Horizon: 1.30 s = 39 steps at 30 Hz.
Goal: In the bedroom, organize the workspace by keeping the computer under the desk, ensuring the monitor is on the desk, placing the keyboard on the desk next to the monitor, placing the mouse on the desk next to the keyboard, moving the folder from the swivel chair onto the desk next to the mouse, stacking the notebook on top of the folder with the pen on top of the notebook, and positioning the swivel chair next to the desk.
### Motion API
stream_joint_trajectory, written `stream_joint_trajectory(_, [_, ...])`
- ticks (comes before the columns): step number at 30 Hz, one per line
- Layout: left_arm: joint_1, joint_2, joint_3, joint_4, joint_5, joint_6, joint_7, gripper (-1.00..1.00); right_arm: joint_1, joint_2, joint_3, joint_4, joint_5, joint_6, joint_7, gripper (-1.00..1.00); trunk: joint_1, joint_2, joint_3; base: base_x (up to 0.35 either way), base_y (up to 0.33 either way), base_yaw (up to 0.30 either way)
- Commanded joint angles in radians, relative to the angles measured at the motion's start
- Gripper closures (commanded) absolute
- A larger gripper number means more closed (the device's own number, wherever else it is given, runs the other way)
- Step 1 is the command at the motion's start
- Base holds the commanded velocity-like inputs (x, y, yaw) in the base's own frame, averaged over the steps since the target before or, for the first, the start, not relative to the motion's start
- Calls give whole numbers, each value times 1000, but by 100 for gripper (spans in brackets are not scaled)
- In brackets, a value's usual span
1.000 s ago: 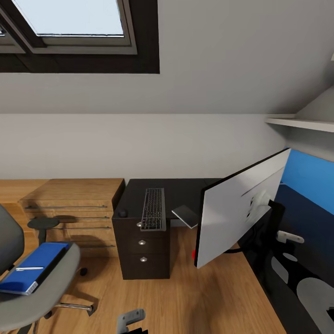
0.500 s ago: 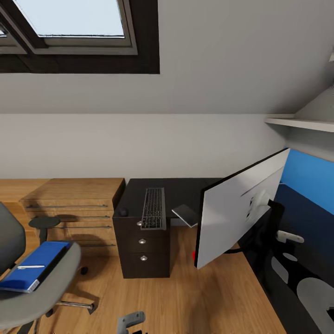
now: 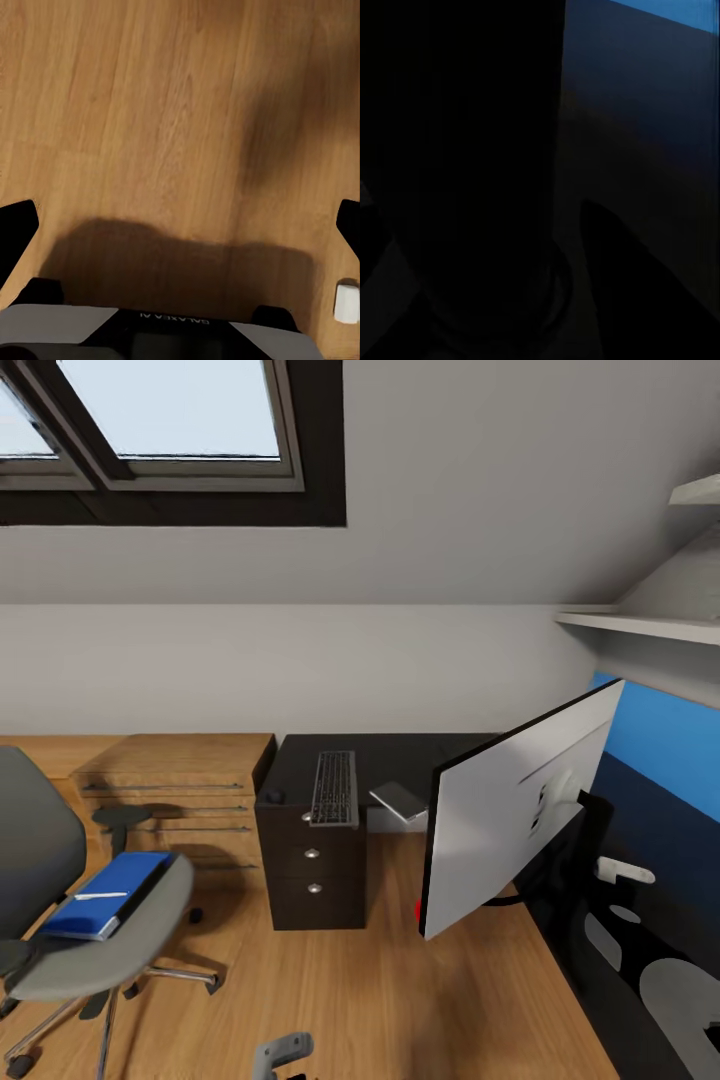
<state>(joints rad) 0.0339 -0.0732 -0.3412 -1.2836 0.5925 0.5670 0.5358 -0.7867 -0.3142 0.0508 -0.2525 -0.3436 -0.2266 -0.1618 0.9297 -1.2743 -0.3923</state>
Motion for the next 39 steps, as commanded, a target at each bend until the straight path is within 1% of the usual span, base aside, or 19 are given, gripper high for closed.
stream_joint_trajectory(1, [0, 0, -1, -2, 10, 1, 10, -100, 0, -1, 9, 2, -15, -3, -4, 100, -1, -1, -1, -336, 0, 0])
stream_joint_trajectory(6, [0, 0, -1, -2, 10, 1, 9, -100, 0, 0, 9, 2, -15, -3, -5, 100, -1, -1, -1, -336, -19, 0])
stream_joint_trajectory(14, [0, 0, -1, -2, 10, 2, 9, -100, 0, 0, 9, 2, -15, -3, -5, 100, -1, -1, -1, -331, -141, 0])
stream_joint_trajectory(21, [0, 1, 0, 20, 11, 2, 9, -100, 0, 0, 9, 2, -15, -3, -5, 100, -1, -1, -1, -79, -44, 0])
stream_joint_trajectory(28, [0, -1, -14, 35, 9, 0, 10, -100, 0, 0, 9, 2, -15, -4, -5, 100, -1, -1, -1, -88, -289, 0])
stream_joint_trajectory(39, [0, -1, -16, 36, 9, 1, 10, -100, 0, 0, 9, 2, -15, -4, -5, 100, -1, -1, -1, -134, -303, 0])
